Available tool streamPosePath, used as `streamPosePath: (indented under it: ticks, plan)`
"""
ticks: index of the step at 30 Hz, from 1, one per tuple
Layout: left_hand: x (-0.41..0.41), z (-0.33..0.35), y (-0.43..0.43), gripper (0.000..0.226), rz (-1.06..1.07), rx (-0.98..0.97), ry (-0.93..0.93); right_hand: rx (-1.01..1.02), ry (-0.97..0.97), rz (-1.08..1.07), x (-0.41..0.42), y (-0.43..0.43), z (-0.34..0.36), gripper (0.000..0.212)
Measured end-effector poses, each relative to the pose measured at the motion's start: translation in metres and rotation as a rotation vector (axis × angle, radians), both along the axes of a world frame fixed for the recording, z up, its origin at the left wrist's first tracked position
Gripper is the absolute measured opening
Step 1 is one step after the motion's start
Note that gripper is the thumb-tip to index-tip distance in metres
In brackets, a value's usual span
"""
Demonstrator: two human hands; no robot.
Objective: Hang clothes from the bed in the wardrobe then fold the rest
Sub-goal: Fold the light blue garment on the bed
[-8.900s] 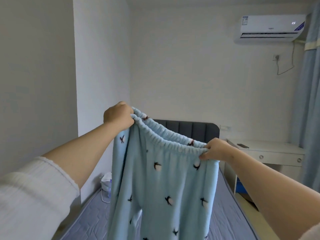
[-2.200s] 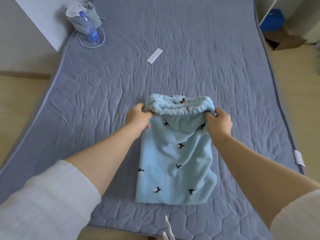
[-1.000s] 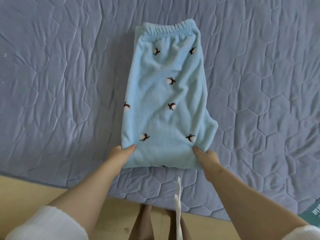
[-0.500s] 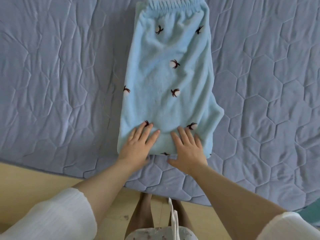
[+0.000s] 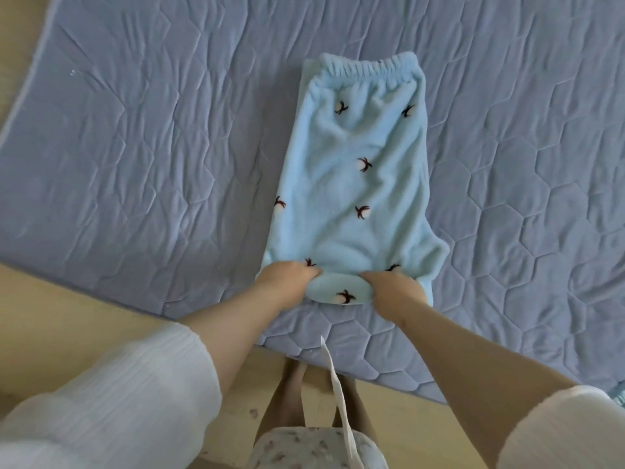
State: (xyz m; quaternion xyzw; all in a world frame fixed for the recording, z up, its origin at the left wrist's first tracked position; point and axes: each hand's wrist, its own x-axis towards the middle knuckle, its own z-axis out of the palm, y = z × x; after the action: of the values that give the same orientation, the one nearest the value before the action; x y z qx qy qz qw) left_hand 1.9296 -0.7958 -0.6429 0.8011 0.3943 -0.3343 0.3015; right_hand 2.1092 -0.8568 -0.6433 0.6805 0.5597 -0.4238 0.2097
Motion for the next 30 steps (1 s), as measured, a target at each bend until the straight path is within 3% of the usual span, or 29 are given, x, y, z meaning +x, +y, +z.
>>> streamPosePath:
  ticks: [4,10,14,17,22,25,28,30]
  plan:
    - [-0.007,0.039,-0.015,0.034,-0.035,-0.233,0.143,-0.191,0.066,0.065,-0.011,-0.032,0.042,0.048]
    - [-0.02,0.087,-0.044,0.045,-0.067,-0.564,0.364,-0.468,0.21,0.133,-0.033,-0.072,0.091,0.054]
    - [-0.01,0.111,-0.026,0.055,-0.056,-0.5,0.356,-0.448,0.223,0.051,-0.021,-0.058,0.112,0.056]
    - [0.006,0.127,0.008,0.045,-0.023,-0.454,0.266,-0.343,0.179,-0.003,-0.002,-0.027,0.122,0.058]
    - [0.038,0.146,0.072,0.031,0.016,-0.24,0.129,-0.098,0.086,-0.11,0.036,0.036,0.129,0.048]
    - [0.053,0.148,0.107,0.024,0.071,0.04,-0.019,0.151,-0.038,-0.186,0.055,0.068,0.129,0.044]
    - [0.058,0.131,0.119,0.046,0.133,0.522,-0.147,0.589,-0.178,-0.327,0.06,0.083,0.121,0.047]
    - [0.059,0.115,0.11,0.059,0.136,0.657,-0.156,0.68,-0.224,-0.4,0.054,0.085,0.11,0.053]
